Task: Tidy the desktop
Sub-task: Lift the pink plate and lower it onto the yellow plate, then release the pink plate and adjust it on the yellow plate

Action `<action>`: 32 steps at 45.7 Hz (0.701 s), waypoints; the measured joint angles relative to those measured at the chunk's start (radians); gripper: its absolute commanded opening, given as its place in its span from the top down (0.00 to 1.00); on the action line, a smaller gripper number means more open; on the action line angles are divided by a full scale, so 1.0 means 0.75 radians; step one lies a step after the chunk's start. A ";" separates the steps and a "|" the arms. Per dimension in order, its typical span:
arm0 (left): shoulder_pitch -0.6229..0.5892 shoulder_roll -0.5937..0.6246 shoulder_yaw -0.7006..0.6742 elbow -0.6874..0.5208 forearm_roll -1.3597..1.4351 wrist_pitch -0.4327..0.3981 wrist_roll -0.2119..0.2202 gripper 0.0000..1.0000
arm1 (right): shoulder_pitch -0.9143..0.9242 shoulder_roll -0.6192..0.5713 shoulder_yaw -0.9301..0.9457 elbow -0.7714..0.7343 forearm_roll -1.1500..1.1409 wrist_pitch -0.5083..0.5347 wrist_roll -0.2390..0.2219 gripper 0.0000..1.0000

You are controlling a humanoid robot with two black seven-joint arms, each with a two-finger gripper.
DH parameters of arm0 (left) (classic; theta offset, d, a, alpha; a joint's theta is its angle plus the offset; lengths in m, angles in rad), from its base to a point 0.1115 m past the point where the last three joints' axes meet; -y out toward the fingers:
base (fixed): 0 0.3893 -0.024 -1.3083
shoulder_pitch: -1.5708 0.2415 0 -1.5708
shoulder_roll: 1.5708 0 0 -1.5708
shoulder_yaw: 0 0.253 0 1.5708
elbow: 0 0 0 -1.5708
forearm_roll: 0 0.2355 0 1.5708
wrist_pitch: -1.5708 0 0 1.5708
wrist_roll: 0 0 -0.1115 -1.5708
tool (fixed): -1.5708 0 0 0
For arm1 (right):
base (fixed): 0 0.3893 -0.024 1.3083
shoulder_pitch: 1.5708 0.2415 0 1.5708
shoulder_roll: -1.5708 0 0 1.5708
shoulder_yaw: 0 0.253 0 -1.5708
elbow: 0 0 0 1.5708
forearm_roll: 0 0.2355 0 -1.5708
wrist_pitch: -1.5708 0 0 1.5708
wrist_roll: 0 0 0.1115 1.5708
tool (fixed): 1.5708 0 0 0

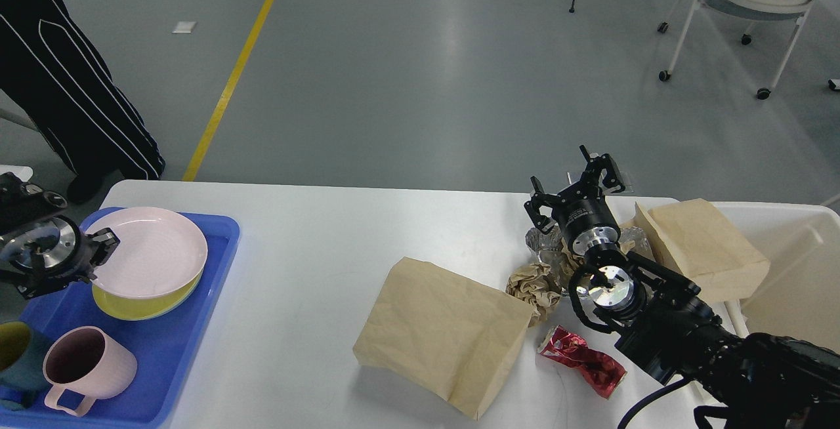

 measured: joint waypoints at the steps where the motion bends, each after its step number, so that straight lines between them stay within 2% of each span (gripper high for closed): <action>1: 0.013 -0.013 0.001 0.000 0.000 0.024 0.000 1.00 | 0.000 0.000 0.000 0.000 0.000 0.000 0.000 0.00; 14: 0.119 -0.100 0.003 0.014 0.000 0.268 -0.013 1.00 | 0.000 0.000 0.000 0.002 0.000 0.000 0.000 0.00; 32: 0.144 -0.098 0.011 0.098 0.000 0.316 -0.028 1.00 | 0.000 0.000 0.000 0.000 0.000 0.000 0.000 0.00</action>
